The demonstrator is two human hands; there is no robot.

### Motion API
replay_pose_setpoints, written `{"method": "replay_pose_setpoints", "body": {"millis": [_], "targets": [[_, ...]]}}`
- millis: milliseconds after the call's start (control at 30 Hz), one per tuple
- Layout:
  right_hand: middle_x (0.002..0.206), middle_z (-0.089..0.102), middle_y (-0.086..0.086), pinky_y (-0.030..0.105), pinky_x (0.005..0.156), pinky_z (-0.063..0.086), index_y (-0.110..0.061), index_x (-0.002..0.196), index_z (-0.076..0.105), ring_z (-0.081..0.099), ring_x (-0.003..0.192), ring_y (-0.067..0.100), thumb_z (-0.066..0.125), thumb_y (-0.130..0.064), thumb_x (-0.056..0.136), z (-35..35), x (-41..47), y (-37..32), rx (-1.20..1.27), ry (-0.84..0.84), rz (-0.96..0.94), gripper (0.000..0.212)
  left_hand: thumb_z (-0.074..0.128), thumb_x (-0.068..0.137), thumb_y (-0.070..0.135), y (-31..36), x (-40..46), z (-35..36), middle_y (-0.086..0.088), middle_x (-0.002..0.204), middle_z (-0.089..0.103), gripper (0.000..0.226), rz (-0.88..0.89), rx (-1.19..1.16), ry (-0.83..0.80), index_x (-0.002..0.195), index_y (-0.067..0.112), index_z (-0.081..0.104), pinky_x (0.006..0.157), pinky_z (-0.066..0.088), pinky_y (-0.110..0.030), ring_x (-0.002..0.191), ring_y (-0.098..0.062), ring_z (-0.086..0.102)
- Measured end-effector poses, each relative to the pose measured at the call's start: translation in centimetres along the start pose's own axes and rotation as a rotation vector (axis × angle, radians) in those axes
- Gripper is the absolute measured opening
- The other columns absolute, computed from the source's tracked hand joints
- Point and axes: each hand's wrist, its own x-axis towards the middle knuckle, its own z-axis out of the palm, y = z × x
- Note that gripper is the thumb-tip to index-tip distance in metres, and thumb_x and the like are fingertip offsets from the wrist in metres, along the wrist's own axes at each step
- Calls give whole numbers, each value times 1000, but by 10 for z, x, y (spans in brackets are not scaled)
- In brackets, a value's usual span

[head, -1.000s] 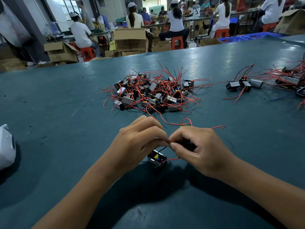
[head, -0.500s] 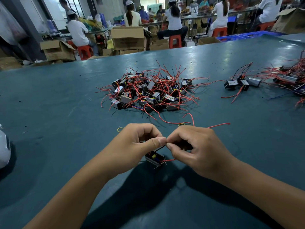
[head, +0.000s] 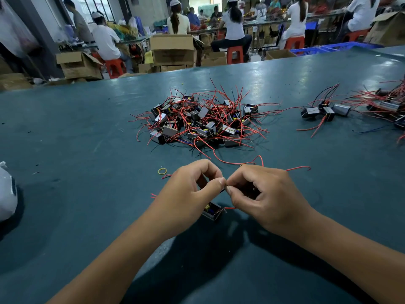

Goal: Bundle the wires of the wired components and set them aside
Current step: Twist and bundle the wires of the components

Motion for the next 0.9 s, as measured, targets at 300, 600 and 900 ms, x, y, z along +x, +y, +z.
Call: {"method": "replay_pose_setpoints", "body": {"millis": [300,600,900], "targets": [[63,57,-15,9,59,36,-16,78,66,52,60,1,68,-13,82,-1,0,0,64,15,56,5,62,97,22,-7,2,4,19,71,53,10,98,41,27,88,22,60,54,33,-11,55,1,43],[61,58,-15,8,57,37,-16,78,66,54,57,2,71,-6,86,1,1,8,127,28,160,14,64,96,26,-25,10,1,16,70,62,11,49,-17,-172,89,18,65,64,42,-16,64,-2,53],[67,66,-4,19,58,45,-23,80,67,56,59,7,70,-13,89,-2,4,16,198,-6,258,13,64,97,25,-26,11,-4,14,64,54,14,69,17,-89,86,18,62,56,37,-17,57,-2,44]]}}
